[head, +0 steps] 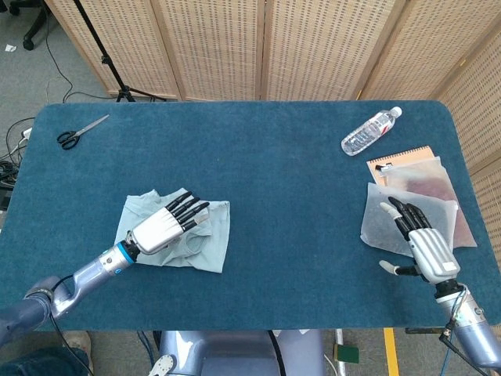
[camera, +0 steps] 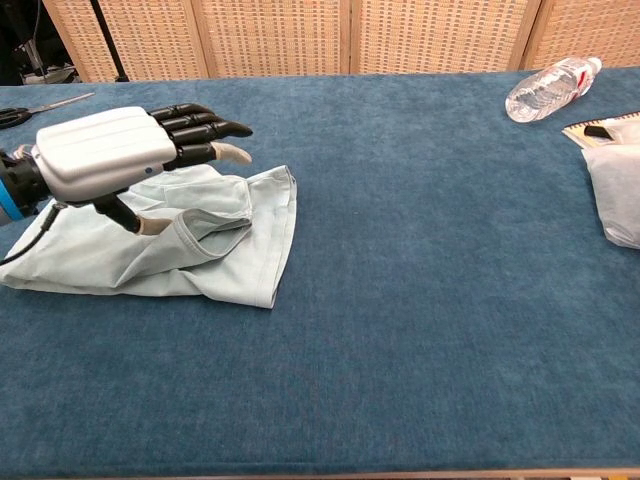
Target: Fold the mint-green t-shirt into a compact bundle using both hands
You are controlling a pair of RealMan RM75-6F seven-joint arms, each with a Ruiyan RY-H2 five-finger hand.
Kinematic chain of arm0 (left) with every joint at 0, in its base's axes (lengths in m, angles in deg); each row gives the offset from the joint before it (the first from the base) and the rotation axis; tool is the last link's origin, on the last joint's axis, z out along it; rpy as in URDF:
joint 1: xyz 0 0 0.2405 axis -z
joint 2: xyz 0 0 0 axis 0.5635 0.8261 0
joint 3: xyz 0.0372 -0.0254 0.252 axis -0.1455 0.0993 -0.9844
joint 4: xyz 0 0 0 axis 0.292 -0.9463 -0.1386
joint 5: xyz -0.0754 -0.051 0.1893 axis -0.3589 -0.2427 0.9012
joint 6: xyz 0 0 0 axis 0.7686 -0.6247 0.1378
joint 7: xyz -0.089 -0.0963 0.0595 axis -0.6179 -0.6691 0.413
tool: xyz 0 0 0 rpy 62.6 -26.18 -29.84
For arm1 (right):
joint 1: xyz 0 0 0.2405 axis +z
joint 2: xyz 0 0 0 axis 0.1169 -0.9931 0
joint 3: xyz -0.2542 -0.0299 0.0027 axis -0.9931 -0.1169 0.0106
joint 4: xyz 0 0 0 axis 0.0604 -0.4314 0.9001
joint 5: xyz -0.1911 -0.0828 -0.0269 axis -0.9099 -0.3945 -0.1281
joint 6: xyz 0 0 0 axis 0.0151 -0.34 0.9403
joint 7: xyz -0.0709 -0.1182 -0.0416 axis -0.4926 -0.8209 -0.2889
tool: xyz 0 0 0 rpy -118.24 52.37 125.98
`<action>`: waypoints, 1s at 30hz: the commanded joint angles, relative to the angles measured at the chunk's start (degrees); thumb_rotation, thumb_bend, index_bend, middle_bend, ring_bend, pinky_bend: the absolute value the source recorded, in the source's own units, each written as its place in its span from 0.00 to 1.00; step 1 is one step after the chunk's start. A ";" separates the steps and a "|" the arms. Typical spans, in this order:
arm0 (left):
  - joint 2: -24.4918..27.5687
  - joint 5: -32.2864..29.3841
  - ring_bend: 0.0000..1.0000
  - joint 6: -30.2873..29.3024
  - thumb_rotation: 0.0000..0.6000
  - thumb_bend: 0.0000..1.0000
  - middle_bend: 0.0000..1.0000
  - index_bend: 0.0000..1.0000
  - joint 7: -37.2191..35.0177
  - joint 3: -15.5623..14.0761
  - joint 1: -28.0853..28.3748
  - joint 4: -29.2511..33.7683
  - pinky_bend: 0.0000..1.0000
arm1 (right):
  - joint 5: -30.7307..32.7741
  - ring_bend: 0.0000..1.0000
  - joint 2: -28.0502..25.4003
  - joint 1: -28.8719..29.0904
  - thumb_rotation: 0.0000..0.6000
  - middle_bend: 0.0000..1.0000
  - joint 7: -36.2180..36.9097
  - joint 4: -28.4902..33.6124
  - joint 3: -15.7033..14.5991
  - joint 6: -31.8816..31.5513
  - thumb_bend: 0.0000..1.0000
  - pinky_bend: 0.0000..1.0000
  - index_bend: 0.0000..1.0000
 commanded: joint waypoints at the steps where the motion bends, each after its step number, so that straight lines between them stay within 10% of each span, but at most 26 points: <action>1: -2.19 1.27 0.00 0.03 1.00 0.25 0.00 0.00 2.68 0.30 0.62 -1.17 0.00 | -0.04 0.00 -0.06 -0.01 1.00 0.00 0.14 -0.03 0.00 -0.06 0.00 0.00 0.00; 30: -7.92 4.89 0.00 -2.75 1.00 0.25 0.00 0.00 7.07 -0.25 1.37 -5.81 0.00 | -0.47 0.00 -0.73 -0.38 1.00 0.00 1.23 0.25 -0.07 -0.89 0.00 0.00 0.00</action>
